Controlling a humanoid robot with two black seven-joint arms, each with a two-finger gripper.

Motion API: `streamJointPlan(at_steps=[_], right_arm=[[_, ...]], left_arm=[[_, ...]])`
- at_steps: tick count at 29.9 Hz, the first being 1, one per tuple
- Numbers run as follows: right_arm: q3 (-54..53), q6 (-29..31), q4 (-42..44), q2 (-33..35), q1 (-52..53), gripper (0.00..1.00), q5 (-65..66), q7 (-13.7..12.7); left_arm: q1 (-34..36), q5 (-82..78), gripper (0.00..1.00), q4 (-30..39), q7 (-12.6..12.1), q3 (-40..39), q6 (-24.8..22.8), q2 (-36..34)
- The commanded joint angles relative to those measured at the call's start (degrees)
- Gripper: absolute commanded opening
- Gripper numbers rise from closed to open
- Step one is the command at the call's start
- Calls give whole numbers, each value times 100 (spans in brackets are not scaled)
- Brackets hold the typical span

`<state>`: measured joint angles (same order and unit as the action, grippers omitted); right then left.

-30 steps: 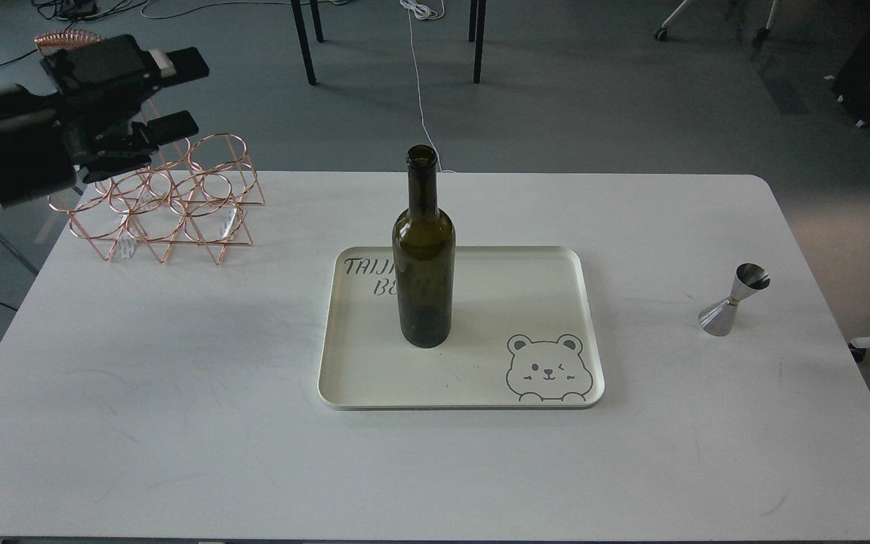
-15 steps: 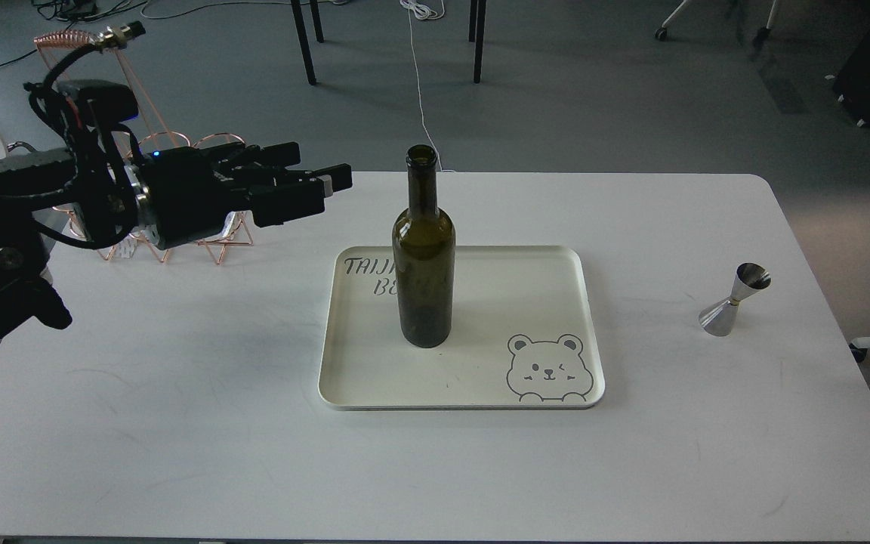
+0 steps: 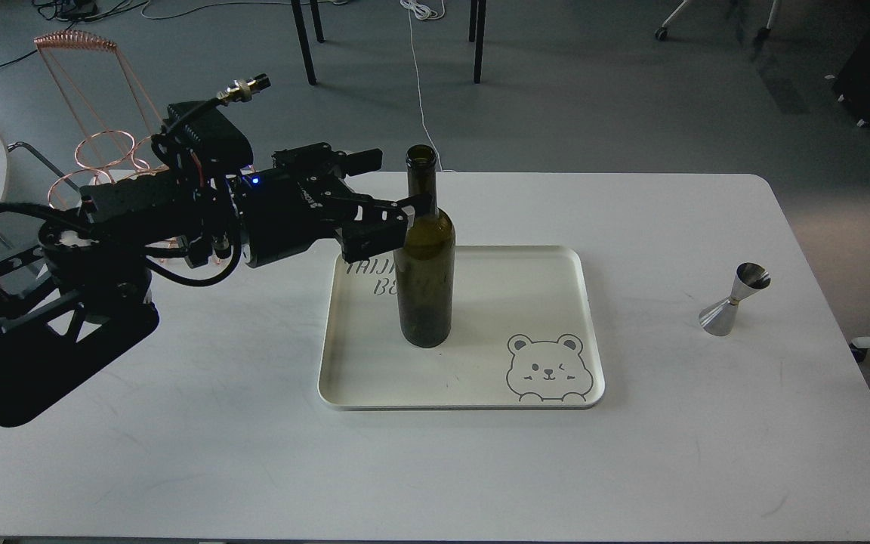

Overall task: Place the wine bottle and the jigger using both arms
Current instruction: 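Reach the left gripper toward the neck of the wine bottle, then close the left gripper on the bottle neck and lift it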

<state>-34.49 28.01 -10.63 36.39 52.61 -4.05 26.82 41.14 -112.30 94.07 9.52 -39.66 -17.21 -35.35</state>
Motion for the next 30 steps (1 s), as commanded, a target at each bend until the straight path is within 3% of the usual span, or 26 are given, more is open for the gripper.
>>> streamJointPlan(at_steps=[1,5,12,19,23,30], right_arm=[[-5,-1,0,0,-5,97,-8,8],[-5,-1,0,0,-5,97,1,8],[-5,-1,9,0,-5,97,1,8],[-5,-1,0,0,-5,97,1,8],[-5,-1,0,-1,-5,97,1,8],[-5,-1,0,0,-5,97,1,16]], left_arm=[[8,-143,90,-134,-3,55,25,264],[-1,-187,89,-170,-12,81,33,458],[-1,-187,66,-240,-29,90,77,494],[8,-196,61,-346,-38,90,165,617],[26,-274,38,-372,-29,90,165,626],[26,-416,21,-363,-12,90,165,573]])
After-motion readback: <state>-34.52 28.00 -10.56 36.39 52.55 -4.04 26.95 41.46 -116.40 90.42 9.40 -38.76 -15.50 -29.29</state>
